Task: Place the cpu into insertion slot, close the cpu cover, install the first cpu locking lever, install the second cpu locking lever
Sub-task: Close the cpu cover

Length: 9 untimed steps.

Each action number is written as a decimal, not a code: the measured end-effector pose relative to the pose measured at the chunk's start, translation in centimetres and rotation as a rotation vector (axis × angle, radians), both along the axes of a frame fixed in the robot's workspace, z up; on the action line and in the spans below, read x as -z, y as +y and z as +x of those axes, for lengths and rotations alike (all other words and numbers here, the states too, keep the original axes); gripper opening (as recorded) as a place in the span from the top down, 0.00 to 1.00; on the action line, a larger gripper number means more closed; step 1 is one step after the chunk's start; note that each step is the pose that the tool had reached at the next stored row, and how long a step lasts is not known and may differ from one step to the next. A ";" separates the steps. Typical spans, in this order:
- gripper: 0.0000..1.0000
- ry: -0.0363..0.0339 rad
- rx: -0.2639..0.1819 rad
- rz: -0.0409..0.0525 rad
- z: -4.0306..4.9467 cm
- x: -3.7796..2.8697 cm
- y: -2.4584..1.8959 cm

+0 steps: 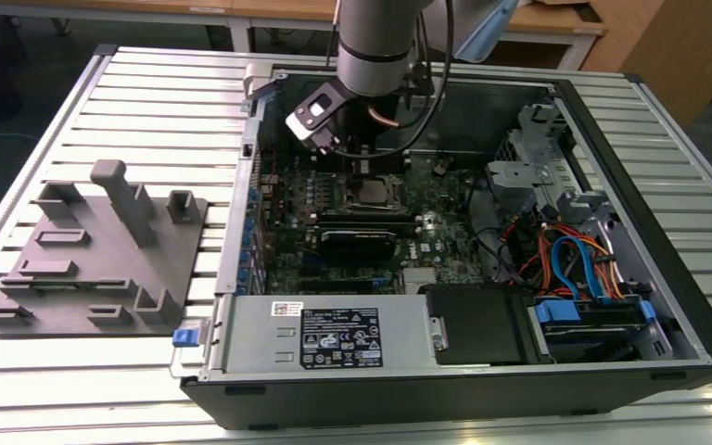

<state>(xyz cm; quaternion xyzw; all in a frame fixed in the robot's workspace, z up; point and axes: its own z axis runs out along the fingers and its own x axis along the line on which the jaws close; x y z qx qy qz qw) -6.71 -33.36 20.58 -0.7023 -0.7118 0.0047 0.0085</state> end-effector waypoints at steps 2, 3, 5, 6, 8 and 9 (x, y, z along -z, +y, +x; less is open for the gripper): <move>0.90 0.0001 0.000 -0.0001 -0.12 0.14 0.00; 0.90 0.0001 0.000 0.0000 -0.17 0.22 0.00; 0.90 0.0002 0.000 0.0000 -0.23 0.37 0.00; 0.90 0.0004 0.000 0.0000 -0.26 0.45 0.00; 0.90 0.0010 0.000 -0.0001 -0.30 0.58 0.00; 0.90 0.0021 -0.001 -0.0004 -0.31 0.62 -0.01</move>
